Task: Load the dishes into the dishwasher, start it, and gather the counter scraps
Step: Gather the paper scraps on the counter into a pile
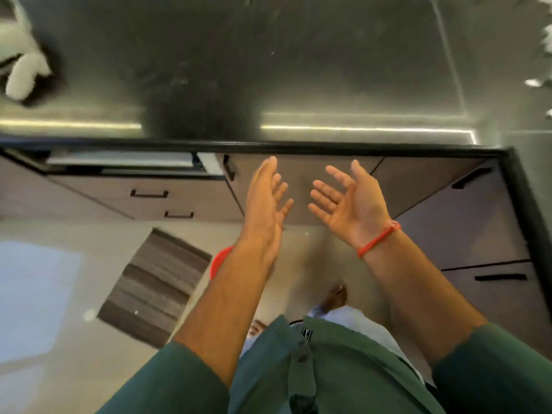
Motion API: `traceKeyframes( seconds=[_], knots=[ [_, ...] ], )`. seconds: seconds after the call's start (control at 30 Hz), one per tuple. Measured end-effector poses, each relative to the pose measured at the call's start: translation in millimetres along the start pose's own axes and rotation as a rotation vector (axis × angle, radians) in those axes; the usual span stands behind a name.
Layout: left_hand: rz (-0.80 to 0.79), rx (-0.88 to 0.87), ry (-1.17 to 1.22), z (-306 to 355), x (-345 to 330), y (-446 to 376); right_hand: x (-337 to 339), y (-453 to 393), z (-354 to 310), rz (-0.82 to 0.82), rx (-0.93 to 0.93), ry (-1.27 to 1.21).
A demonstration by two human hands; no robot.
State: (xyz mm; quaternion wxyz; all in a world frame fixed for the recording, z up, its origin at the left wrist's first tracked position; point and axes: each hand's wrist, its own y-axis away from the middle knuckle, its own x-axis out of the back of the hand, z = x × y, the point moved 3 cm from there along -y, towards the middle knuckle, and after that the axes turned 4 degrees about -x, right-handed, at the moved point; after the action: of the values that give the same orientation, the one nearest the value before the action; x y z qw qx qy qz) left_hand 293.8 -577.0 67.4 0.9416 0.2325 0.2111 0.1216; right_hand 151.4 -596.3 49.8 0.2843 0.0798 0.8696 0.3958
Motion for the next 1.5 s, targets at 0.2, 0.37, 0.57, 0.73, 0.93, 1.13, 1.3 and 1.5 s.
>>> traceKeyframes(
  seconds=[0.2, 0.37, 0.57, 0.73, 0.93, 1.13, 1.3, 1.5],
  knots=[
    [-0.198, -0.036, -0.072, 2, -108, -12, 69, 19, -92, 0.043, 0.166, -0.155],
    [-0.346, 0.025, -0.162, -18, -204, -17, 137, 39, -153, 0.132, 0.298, -0.281],
    [-0.574, 0.083, -0.282, -44, -293, -12, 199, 66, -191, 0.244, 0.437, -0.394],
    [-0.763, 0.085, -0.378, -62, -345, -14, 230, 87, -203, 0.339, 0.545, -0.460],
    [-1.050, 0.074, -0.508, -69, -397, -15, 248, 107, -217, 0.481, 0.681, -0.486],
    [-1.248, 0.038, -0.583, -72, -437, -27, 252, 116, -231, 0.634, 0.768, -0.491],
    [-1.361, 0.045, -0.628, -89, -456, -27, 261, 130, -230, 0.742, 0.818, -0.515],
    [-1.480, 0.023, -0.718, -122, -476, -11, 297, 154, -213, 0.882, 0.840, -0.509]
  ],
)
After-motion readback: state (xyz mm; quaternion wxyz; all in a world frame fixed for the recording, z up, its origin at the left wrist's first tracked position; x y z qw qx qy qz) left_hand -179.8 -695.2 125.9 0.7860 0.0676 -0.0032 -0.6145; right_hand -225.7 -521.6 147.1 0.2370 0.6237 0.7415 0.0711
